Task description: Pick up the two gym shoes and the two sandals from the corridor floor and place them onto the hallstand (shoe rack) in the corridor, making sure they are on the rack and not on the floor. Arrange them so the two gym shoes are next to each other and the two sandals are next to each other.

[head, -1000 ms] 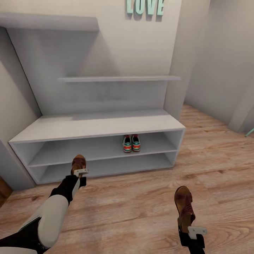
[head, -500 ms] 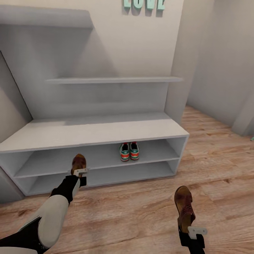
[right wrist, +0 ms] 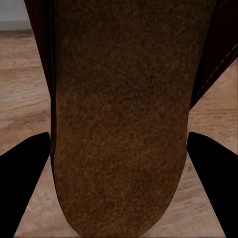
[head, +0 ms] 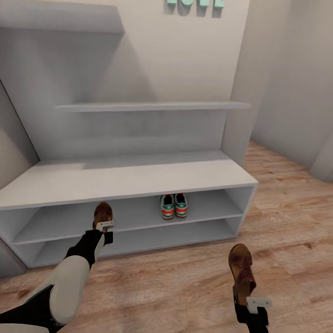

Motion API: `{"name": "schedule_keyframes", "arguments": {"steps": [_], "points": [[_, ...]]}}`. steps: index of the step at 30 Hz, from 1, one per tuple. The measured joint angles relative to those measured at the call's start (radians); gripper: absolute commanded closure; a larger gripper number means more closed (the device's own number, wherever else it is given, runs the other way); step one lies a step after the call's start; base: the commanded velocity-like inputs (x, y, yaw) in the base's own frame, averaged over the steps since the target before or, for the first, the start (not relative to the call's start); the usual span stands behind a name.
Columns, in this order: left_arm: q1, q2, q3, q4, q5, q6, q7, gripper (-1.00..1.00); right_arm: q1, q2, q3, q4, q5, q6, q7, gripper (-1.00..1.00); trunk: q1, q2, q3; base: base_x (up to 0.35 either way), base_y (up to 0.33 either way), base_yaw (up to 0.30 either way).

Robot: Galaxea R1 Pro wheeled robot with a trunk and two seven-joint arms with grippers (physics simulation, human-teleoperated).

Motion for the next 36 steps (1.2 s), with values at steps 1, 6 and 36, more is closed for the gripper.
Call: {"name": "schedule_keyframes", "arguments": {"steps": [1, 6, 36], "points": [[0.0, 0.0, 0.0, 0.0, 0.0, 0.0, 0.0, 1.0, 0.0, 0.0, 0.0, 0.0, 0.0, 0.0, 0.0, 1.0, 0.0, 0.0, 0.0, 0.102, 0.075, 0.0], [0.0, 0.0, 0.0, 0.0, 0.0, 0.0, 0.0, 1.0, 0.0, 0.0, 0.0, 0.0, 0.0, 0.0, 0.0, 1.0, 0.0, 0.0, 0.0, 0.051, 0.034, 0.0], [0.0, 0.0, -0.001, 0.0, 0.0, -0.003, 0.0, 1.0, 0.0, 0.0, 0.0, 0.0, 0.0, 0.0, -0.001, 1.0, 0.0, 0.0, 0.0, 0.186, -0.027, 0.0]]}}
